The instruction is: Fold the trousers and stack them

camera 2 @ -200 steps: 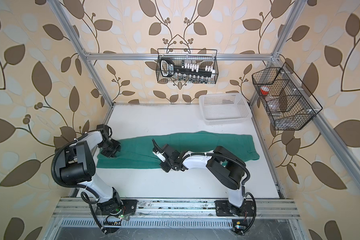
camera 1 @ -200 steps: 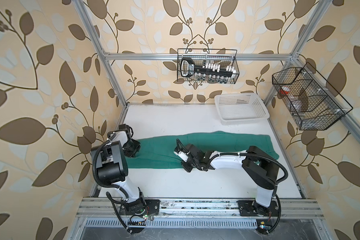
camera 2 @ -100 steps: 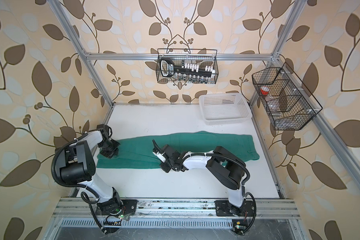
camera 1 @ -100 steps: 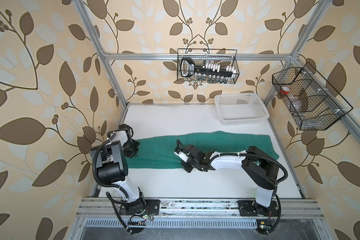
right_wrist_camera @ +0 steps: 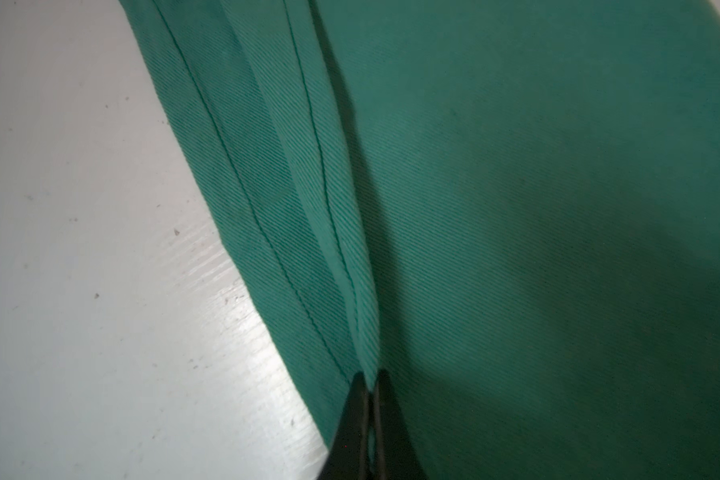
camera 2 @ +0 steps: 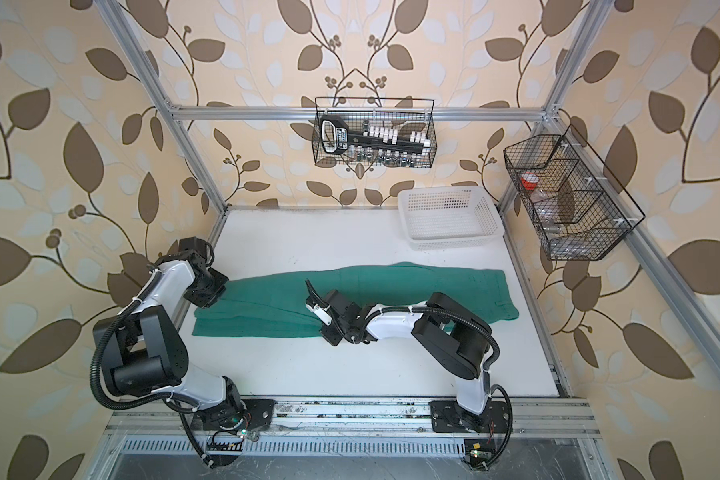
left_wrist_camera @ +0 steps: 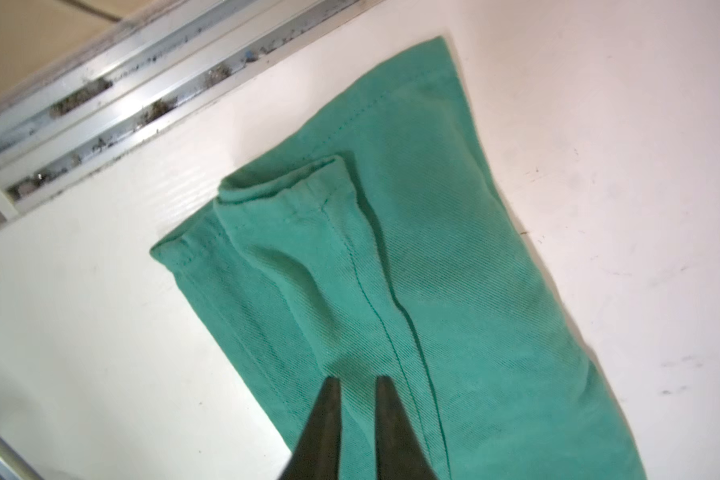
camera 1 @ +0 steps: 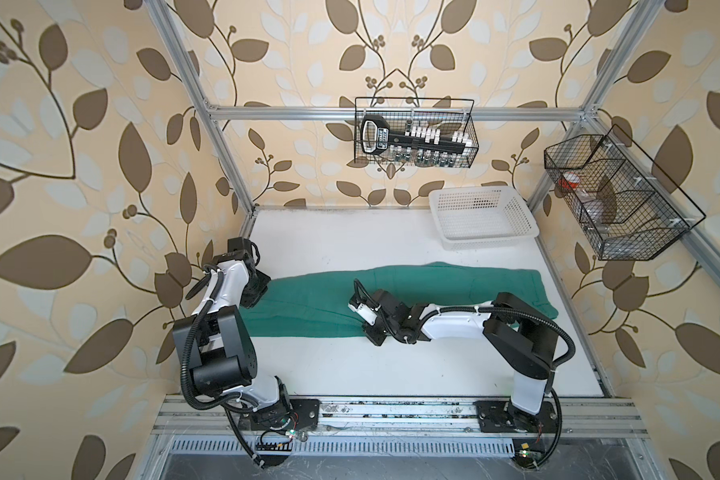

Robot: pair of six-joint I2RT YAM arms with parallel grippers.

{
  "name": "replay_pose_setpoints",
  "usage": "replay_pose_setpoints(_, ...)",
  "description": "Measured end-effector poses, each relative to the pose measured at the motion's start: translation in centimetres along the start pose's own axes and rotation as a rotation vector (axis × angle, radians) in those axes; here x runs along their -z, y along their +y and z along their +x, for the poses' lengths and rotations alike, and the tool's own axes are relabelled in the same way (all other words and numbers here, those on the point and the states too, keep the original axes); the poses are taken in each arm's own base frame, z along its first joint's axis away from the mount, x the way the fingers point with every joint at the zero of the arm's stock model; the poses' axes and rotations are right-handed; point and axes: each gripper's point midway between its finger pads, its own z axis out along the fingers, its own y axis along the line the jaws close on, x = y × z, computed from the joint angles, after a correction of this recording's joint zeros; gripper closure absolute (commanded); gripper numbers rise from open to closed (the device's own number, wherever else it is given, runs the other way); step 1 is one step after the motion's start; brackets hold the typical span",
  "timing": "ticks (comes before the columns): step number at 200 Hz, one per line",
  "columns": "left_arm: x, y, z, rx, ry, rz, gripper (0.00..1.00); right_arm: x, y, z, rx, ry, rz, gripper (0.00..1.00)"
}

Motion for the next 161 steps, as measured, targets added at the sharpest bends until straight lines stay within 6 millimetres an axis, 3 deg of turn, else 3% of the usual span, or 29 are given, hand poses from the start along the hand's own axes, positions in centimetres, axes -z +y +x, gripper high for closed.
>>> replay_pose_setpoints(68, -5.0, 0.0, -0.6, 0.01, 0.082, -0.114, 0.52, 0.2, 0.3, 0.2, 0.004, -0.016, -0.005, 0.94)
replay_pose_setpoints(128, -5.9, 1.2, -1.1, 0.016, 0.072, -0.171, 0.54, 0.1, 1.2, 0.8, 0.005, -0.023, -0.03, 0.94)
replay_pose_setpoints(161, -6.5, 1.5, -0.9, 0.013, 0.085, -0.195, 0.61, 0.0, 2.0, 0.8, -0.001, -0.03, -0.048, 0.94)
